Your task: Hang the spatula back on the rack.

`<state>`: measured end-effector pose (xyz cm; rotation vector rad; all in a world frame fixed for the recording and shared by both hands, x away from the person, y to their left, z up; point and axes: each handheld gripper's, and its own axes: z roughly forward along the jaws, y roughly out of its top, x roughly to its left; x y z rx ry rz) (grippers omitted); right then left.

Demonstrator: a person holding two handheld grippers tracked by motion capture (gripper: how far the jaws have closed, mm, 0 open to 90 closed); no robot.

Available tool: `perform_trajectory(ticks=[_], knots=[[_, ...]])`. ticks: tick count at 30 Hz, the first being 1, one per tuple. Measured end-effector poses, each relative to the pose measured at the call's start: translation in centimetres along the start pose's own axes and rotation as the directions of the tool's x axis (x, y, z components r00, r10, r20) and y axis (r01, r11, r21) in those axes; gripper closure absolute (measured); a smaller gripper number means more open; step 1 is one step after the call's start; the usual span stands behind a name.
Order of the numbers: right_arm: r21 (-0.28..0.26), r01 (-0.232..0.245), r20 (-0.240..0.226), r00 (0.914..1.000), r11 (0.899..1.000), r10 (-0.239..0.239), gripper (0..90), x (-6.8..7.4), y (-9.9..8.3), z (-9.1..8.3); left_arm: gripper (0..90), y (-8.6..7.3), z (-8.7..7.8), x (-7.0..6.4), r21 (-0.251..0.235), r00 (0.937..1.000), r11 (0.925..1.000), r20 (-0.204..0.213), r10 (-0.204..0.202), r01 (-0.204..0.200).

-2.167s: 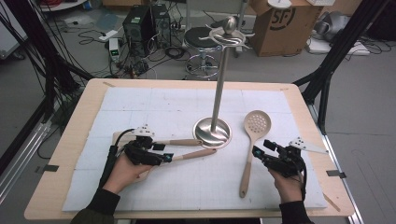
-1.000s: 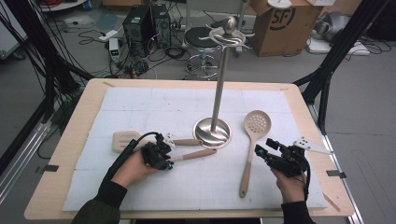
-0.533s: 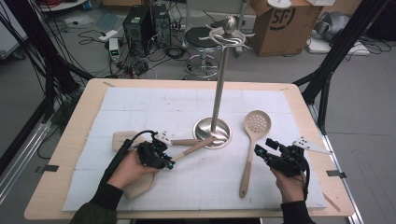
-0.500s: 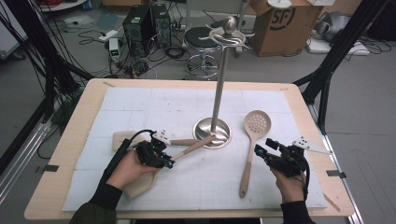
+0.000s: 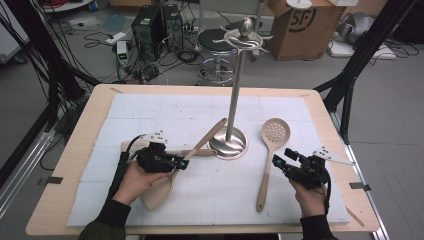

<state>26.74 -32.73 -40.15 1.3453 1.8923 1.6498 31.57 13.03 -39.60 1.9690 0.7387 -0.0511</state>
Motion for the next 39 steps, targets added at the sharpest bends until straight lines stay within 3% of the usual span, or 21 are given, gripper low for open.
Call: perform_trajectory(ticks=[5, 9, 12, 14, 17, 20, 25, 30, 35, 39], knots=[[0.005, -0.002, 0.001, 1.0000, 1.000, 0.002, 30.8, 0.0, -0.1, 0.1, 78.3, 0.2, -0.6, -0.1, -0.064, 0.9999, 0.9979, 0.000, -0.012, 0.012], [0.003, 0.001, 0.000, 1.0000, 1.000, -0.001, 30.8, 0.0, -0.1, 0.1, 78.3, 0.4, -1.1, -0.1, -0.156, 0.9992, 0.9871, 0.025, -0.031, 0.034], [0.009, -0.006, 0.005, 1.0000, 1.000, 0.006, 30.9, 0.0, -0.2, 0.2, 78.3, 0.6, -1.6, 0.0, -0.240, 0.9987, 0.9700, 0.043, -0.027, 0.037], [0.012, -0.004, 0.005, 1.0000, 1.000, 0.004, 30.8, -0.1, -0.3, 0.3, 78.3, 0.7, -1.7, 0.4, -0.302, 0.9966, 0.9507, 0.063, -0.053, 0.070], [0.016, -0.006, 0.004, 1.0000, 1.000, 0.006, 30.9, -0.1, -0.4, 0.3, 78.3, 0.9, -1.9, 0.6, -0.352, 0.9917, 0.9295, 0.102, -0.078, 0.109], [0.016, -0.009, 0.005, 0.9999, 1.000, 0.009, 30.9, -0.1, -0.4, 0.4, 78.3, 1.1, -2.2, 0.4, -0.412, 0.9890, 0.9048, 0.136, -0.057, 0.109], [0.022, -0.006, 0.001, 1.0000, 1.000, 0.006, 30.9, 0.0, -0.5, 0.6, 78.3, 1.6, -2.2, -0.2, -0.461, 0.9907, 0.8824, 0.131, -0.038, 0.094], [0.004, -0.014, -0.005, 0.9999, 1.000, 0.014, 30.8, -0.2, -0.6, 0.3, 78.3, 2.9, -2.5, 0.0, -0.479, 0.9919, 0.8740, 0.125, -0.023, 0.081], [-0.011, -0.026, -0.013, 0.9996, 1.000, 0.026, 30.9, -0.5, -0.6, 0.2, 78.2, 4.4, -3.1, -0.1, -0.526, 0.9946, 0.8486, 0.104, -0.002, 0.057], [-0.016, -0.029, -0.015, 0.9995, 0.999, 0.029, 30.8, -0.6, -0.6, 0.1, 78.1, 5.2, -3.2, -0.1, -0.545, 0.9942, 0.8365, 0.108, -0.001, 0.060]])
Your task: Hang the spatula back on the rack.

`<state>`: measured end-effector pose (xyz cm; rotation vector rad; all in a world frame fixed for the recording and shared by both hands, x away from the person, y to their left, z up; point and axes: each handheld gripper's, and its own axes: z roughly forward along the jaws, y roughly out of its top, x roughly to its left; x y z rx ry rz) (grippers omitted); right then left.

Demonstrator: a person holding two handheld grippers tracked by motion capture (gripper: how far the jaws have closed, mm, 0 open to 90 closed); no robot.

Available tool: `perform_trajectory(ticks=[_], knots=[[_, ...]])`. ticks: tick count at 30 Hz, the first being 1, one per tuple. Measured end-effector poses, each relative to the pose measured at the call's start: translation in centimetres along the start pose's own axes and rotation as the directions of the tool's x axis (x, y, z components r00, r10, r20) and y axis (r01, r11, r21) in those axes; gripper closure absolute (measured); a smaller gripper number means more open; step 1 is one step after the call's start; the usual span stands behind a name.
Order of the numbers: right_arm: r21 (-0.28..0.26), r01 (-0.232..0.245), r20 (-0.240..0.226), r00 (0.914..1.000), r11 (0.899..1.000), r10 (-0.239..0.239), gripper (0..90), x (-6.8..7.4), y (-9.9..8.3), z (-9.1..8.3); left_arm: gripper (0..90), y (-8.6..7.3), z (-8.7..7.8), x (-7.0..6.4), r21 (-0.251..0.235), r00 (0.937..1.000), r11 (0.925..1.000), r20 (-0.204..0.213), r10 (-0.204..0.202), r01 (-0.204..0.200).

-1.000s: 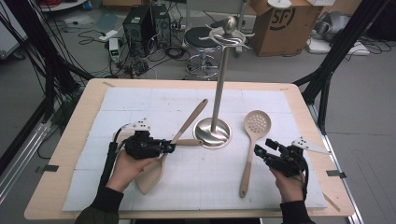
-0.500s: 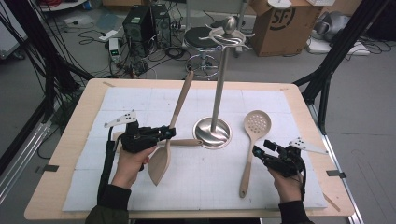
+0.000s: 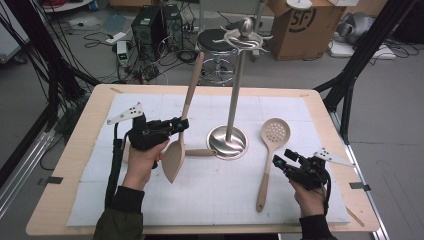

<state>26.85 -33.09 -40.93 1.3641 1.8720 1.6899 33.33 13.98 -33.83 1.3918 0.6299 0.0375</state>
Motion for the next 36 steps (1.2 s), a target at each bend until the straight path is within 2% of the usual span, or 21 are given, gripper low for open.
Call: perform_trajectory(ticks=[2, 6, 8, 22, 26, 31, 33, 36], knots=[[-0.002, -0.005, -0.001, 1.0000, 1.000, 0.005, 30.8, -0.1, 0.0, 0.0, 78.1, 0.3, 0.3, -0.1, -0.007, 1.0000, 1.0000, 0.008, -0.002, 0.002], [-0.004, -0.007, -0.003, 1.0000, 1.000, 0.007, 30.8, -0.1, -0.1, 0.0, 78.1, 0.9, 1.0, -0.5, -0.008, 0.9998, 0.9998, 0.008, 0.019, -0.019], [-0.006, -0.008, -0.006, 1.0000, 1.000, 0.008, 30.8, 0.0, -0.1, 0.1, 78.1, 1.2, 1.3, -0.8, -0.010, 0.9997, 0.9996, -0.003, 0.026, -0.026], [-0.008, -0.009, -0.020, 0.9998, 1.000, 0.009, 30.8, 0.1, 0.0, 0.2, 78.1, 2.5, 2.6, -1.4, -0.034, 0.9990, 0.9986, 0.016, 0.041, -0.041], [-0.012, -0.012, -0.017, 0.9998, 1.000, 0.012, 30.9, 0.1, 0.0, 0.1, 78.1, 2.6, 2.5, -1.5, -0.033, 0.9992, 0.9989, 0.022, 0.032, -0.032], [-0.005, -0.007, -0.016, 0.9998, 1.000, 0.007, 30.9, 0.2, 0.0, 0.2, 78.0, 2.6, 2.5, -1.8, -0.031, 0.9981, 0.9990, 0.052, 0.033, -0.031], [-0.007, -0.007, -0.014, 0.9999, 1.000, 0.007, 30.9, 0.1, 0.0, 0.2, 78.0, 2.5, 2.6, -1.7, -0.026, 0.9976, 0.9995, 0.067, 0.019, -0.018], [-0.007, -0.008, -0.012, 0.9999, 1.000, 0.008, 30.9, 0.1, 0.0, 0.2, 78.0, 2.4, 2.9, -1.5, -0.005, 0.9982, 0.9999, 0.058, 0.016, -0.016]])
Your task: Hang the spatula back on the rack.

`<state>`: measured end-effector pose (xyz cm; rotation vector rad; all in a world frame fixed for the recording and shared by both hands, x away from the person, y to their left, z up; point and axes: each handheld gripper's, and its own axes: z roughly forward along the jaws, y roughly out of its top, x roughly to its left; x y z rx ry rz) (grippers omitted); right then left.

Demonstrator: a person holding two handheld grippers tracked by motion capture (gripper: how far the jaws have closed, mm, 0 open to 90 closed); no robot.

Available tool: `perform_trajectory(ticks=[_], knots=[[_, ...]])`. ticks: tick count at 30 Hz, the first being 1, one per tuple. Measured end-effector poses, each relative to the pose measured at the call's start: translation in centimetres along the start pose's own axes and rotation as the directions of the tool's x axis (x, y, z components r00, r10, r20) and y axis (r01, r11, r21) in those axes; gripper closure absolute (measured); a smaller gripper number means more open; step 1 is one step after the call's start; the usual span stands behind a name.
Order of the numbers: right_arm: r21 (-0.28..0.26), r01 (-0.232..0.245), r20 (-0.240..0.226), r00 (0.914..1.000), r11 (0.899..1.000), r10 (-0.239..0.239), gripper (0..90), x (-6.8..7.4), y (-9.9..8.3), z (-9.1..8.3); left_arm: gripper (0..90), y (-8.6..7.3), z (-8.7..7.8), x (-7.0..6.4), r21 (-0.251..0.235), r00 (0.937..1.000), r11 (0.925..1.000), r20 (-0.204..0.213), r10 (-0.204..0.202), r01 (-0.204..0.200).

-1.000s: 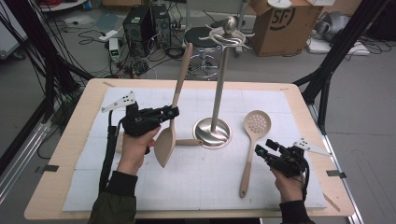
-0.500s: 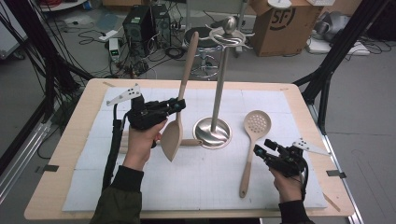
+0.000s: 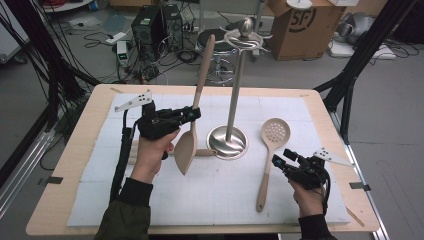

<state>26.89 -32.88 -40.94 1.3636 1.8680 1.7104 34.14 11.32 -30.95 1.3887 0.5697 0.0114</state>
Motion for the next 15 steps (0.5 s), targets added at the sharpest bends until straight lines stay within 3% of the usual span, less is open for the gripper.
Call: perform_trajectory(ticks=[10, 15], knots=[[0.002, -0.002, -0.001, 1.0000, 1.000, 0.002, 30.9, 0.0, 0.0, 0.0, 77.9, -0.5, 1.0, 0.2, 0.028, 0.9996, 0.9995, 0.021, -0.017, 0.017], [-0.001, 0.001, -0.002, 1.0000, 1.000, -0.001, 31.0, 0.1, 0.0, 0.0, 77.5, -0.6, 1.4, 0.3, 0.039, 0.9998, 0.9992, 0.012, -0.013, 0.013]])
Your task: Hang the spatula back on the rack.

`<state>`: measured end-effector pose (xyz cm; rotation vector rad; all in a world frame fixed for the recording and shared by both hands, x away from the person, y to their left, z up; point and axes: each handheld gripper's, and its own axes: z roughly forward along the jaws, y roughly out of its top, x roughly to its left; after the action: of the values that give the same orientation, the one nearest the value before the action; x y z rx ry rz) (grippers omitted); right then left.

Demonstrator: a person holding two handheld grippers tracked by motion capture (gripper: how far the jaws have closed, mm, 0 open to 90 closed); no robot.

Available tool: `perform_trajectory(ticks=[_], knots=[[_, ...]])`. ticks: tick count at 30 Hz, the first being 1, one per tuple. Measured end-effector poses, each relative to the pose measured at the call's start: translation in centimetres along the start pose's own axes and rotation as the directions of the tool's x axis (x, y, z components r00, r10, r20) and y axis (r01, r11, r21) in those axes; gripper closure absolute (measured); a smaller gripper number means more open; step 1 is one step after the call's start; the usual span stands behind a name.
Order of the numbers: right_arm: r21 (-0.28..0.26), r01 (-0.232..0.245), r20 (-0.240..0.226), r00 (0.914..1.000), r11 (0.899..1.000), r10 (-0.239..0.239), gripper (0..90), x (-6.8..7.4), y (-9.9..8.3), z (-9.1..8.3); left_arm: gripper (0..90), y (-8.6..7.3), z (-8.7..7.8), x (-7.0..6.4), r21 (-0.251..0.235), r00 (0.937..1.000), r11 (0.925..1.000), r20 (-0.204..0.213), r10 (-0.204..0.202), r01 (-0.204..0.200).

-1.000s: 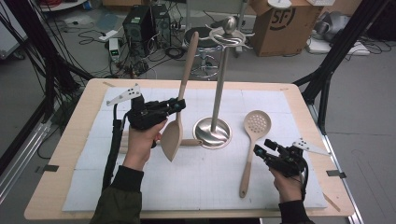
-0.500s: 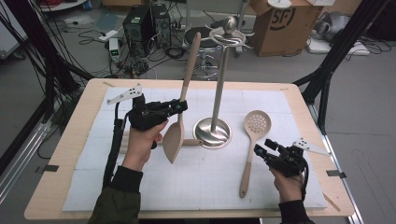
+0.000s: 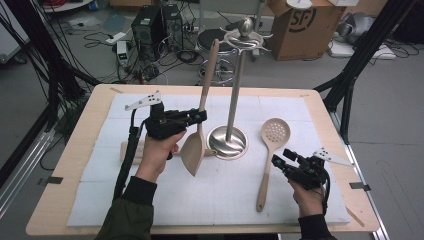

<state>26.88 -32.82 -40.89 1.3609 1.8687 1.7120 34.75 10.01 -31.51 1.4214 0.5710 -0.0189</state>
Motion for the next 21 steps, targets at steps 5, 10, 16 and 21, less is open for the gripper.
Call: perform_trajectory(ticks=[5, 10, 16, 21], knots=[[0.001, -0.001, 0.000, 1.0000, 1.000, 0.001, 31.0, -0.05, 0.00, 0.00, 75.2, -0.04, 0.05, 0.38, -0.006, 0.9996, 0.9997, -0.011, -0.025, 0.025], [0.000, -0.005, 0.000, 1.0000, 1.000, 0.005, 31.0, -0.03, 0.00, 0.02, 67.1, -0.15, 0.32, 0.49, -0.009, 0.9996, 0.9998, -0.021, -0.020, 0.020], [0.001, -0.002, 0.002, 1.0000, 1.000, 0.002, 31.0, -0.01, -0.01, 0.05, 53.0, -0.24, 0.36, 0.58, 0.024, 0.9972, 0.9995, -0.073, -0.017, 0.019], [-0.005, 0.000, -0.006, 1.0000, 1.000, 0.000, 31.0, -0.04, 0.04, -0.02, 49.3, -0.43, -0.31, 0.07, 0.014, 0.9976, 0.9998, -0.067, 0.017, -0.016]])
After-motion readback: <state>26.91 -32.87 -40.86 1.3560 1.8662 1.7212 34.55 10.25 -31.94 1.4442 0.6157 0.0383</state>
